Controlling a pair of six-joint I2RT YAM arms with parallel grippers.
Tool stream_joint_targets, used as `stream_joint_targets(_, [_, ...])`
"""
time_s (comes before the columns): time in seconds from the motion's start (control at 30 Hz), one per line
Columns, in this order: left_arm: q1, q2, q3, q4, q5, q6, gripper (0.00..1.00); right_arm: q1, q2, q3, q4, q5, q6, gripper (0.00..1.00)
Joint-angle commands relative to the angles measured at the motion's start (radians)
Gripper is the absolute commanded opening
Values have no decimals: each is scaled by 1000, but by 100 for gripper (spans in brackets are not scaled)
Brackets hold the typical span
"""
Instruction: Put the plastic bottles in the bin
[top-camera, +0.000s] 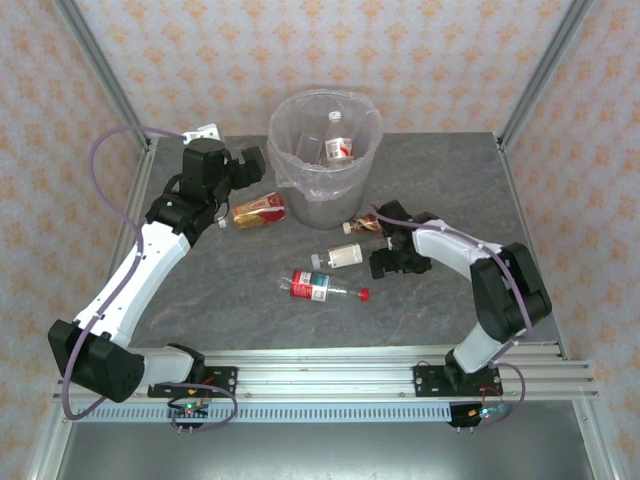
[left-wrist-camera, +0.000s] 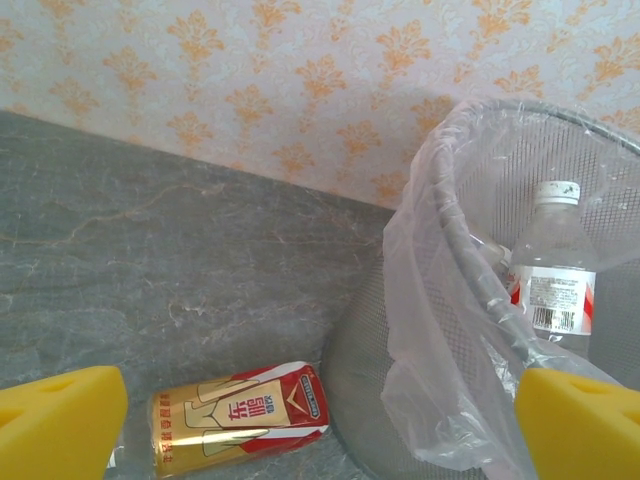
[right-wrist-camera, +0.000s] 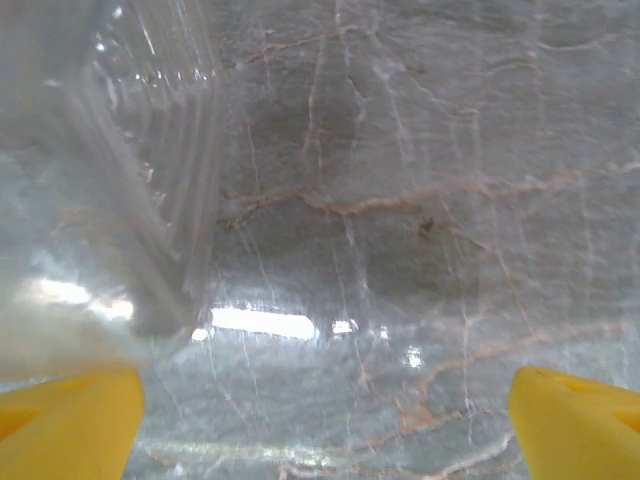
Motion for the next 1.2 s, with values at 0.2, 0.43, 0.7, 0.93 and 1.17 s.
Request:
stream_joint_targets(0.2, [9, -2, -9, -9, -9, -17, 100, 1, -179, -41, 223, -105, 310, 100])
stream_joint_targets(0.43, [9, 1, -13, -11, -9, -10, 100, 0, -277, -246, 478, -106, 853, 99])
stream_joint_targets(0.7, [11, 0, -36, 1, -10, -13, 100, 73, -197, -159, 373, 0, 1020, 99])
stream_joint_targets(0.93, [25, -5, -61, 1, -8, -11, 100, 145, -47, -55, 324, 93, 1113, 99])
stream_joint_targets(1.17, [40, -4, -77, 3, 3, -13, 100, 201, 76, 39, 265, 189, 1146, 99])
